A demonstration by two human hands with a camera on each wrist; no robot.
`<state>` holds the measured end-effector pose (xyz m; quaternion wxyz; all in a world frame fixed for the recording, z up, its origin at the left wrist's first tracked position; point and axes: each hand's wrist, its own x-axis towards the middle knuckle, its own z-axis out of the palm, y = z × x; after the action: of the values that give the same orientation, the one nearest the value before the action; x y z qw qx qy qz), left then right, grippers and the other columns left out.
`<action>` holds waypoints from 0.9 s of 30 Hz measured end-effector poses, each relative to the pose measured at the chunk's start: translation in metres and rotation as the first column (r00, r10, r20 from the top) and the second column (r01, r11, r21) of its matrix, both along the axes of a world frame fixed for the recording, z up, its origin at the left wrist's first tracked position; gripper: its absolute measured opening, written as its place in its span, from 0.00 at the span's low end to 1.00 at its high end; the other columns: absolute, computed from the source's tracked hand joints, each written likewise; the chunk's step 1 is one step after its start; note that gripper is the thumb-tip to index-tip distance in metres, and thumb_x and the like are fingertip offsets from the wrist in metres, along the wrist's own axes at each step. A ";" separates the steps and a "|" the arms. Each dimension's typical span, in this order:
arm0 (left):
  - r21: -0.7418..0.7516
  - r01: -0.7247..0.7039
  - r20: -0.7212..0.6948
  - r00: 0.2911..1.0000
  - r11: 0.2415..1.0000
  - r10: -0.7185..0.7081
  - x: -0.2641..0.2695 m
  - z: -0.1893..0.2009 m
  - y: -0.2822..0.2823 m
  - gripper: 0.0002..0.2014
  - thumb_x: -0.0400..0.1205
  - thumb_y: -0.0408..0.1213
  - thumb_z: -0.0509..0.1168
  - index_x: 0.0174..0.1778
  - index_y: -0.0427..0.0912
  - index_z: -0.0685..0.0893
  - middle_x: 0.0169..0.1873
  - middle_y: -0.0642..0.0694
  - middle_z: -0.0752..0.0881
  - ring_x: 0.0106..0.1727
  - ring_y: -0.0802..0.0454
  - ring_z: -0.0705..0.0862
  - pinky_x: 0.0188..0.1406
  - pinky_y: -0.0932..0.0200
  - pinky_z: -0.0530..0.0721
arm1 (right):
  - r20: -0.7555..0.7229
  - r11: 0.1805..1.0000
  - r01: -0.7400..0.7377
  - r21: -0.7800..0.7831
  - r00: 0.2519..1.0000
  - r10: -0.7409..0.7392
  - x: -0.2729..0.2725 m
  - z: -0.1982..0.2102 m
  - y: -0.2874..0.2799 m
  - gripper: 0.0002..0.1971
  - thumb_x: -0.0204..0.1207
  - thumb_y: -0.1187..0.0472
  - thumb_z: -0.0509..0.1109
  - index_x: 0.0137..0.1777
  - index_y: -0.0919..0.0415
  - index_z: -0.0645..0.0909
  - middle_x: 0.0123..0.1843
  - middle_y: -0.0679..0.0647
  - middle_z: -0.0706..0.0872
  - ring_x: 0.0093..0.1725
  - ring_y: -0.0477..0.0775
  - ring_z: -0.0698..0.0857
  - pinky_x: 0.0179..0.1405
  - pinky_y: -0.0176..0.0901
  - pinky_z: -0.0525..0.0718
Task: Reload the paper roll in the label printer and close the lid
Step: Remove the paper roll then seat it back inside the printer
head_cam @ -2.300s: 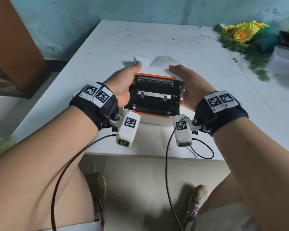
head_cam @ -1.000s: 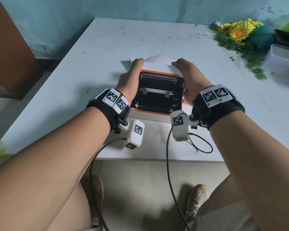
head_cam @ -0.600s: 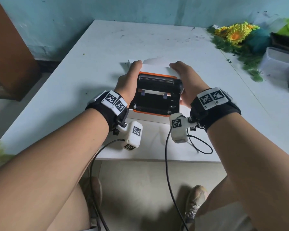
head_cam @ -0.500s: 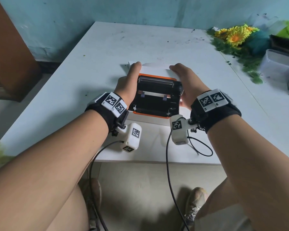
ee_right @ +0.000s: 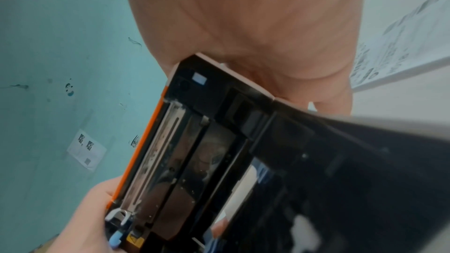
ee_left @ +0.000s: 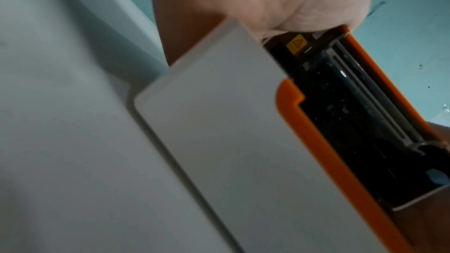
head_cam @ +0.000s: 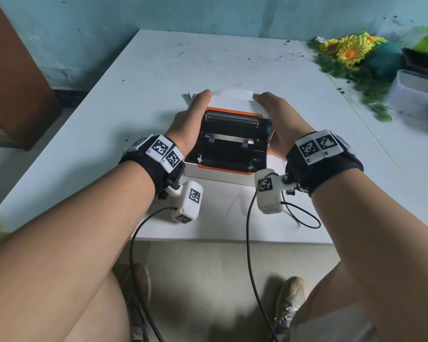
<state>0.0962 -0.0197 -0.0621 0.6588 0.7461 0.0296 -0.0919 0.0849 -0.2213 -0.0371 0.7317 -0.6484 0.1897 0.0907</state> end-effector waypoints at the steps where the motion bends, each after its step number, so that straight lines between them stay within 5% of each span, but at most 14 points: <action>1: -0.016 0.008 -0.010 1.000 1.000 -0.008 0.001 -0.001 0.000 0.39 0.75 0.77 0.61 0.66 0.49 0.93 0.59 0.43 0.96 0.60 0.46 0.94 0.54 0.55 0.91 | 0.011 1.000 -0.007 0.030 1.000 0.006 0.001 -0.002 -0.001 0.20 0.75 0.44 0.78 0.60 0.56 0.83 0.56 0.61 0.85 0.70 0.70 0.94 0.72 0.78 0.88; 5: -0.058 0.041 -0.033 0.999 0.997 -0.043 0.005 -0.007 0.001 0.46 0.65 0.83 0.66 0.70 0.55 0.91 0.62 0.47 0.95 0.69 0.41 0.91 0.78 0.35 0.84 | 0.039 0.995 -0.027 0.094 0.999 0.023 0.001 -0.006 -0.001 0.20 0.80 0.46 0.77 0.64 0.58 0.85 0.59 0.63 0.88 0.76 0.75 0.89 0.71 0.80 0.88; 9: -0.083 0.072 -0.014 0.997 0.994 -0.073 0.006 -0.006 0.003 0.42 0.68 0.81 0.64 0.66 0.54 0.93 0.56 0.47 0.97 0.60 0.43 0.94 0.75 0.36 0.87 | 0.042 0.996 -0.030 0.089 0.999 0.027 -0.002 -0.004 0.000 0.20 0.81 0.45 0.76 0.65 0.57 0.85 0.59 0.63 0.88 0.73 0.73 0.92 0.69 0.77 0.90; 13: -0.095 0.081 -0.004 0.997 0.992 -0.081 0.006 -0.007 0.002 0.45 0.67 0.81 0.64 0.69 0.51 0.92 0.60 0.45 0.96 0.63 0.43 0.94 0.73 0.38 0.89 | 0.038 0.993 -0.078 0.088 0.996 0.075 -0.006 -0.002 -0.002 0.19 0.83 0.43 0.69 0.61 0.56 0.87 0.59 0.61 0.90 0.67 0.71 0.94 0.71 0.67 0.88; 17: -0.104 0.068 -0.008 0.998 0.992 -0.069 0.007 -0.006 0.002 0.43 0.66 0.80 0.65 0.65 0.52 0.93 0.55 0.47 0.96 0.57 0.44 0.94 0.69 0.40 0.90 | 0.019 0.997 -0.072 0.029 0.997 0.072 -0.008 0.001 -0.002 0.28 0.81 0.38 0.69 0.70 0.57 0.88 0.74 0.65 0.93 0.72 0.73 0.92 0.75 0.75 0.85; 20: -0.116 0.091 0.010 0.996 0.989 -0.090 0.006 -0.005 0.002 0.29 0.71 0.77 0.67 0.57 0.62 0.93 0.57 0.51 0.96 0.63 0.47 0.93 0.74 0.37 0.88 | 0.029 0.999 -0.053 -0.013 0.998 0.053 -0.007 0.001 -0.001 0.27 0.79 0.37 0.69 0.69 0.56 0.88 0.67 0.65 0.95 0.66 0.69 0.95 0.70 0.69 0.88; 23: -0.130 0.113 -0.021 0.993 0.985 -0.117 0.006 -0.004 0.003 0.26 0.70 0.76 0.70 0.52 0.62 0.94 0.58 0.47 0.97 0.64 0.41 0.94 0.74 0.32 0.87 | 0.024 1.000 -0.030 0.006 0.999 0.030 -0.007 0.000 0.000 0.21 0.80 0.39 0.69 0.60 0.54 0.87 0.55 0.60 0.91 0.58 0.66 0.93 0.58 0.61 0.91; 27: -0.109 0.091 -0.013 0.996 0.990 -0.093 0.008 -0.007 0.003 0.32 0.67 0.80 0.70 0.57 0.62 0.93 0.60 0.47 0.96 0.68 0.40 0.92 0.78 0.32 0.83 | 0.008 0.997 0.003 -0.080 1.000 -0.002 -0.009 0.003 0.002 0.25 0.77 0.36 0.69 0.64 0.53 0.88 0.60 0.58 0.96 0.62 0.69 0.97 0.69 0.68 0.89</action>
<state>0.1039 -0.0163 -0.0689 0.6931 0.7089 -0.0039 -0.1306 0.0756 -0.2194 -0.0340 0.7060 -0.6774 0.1909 0.0793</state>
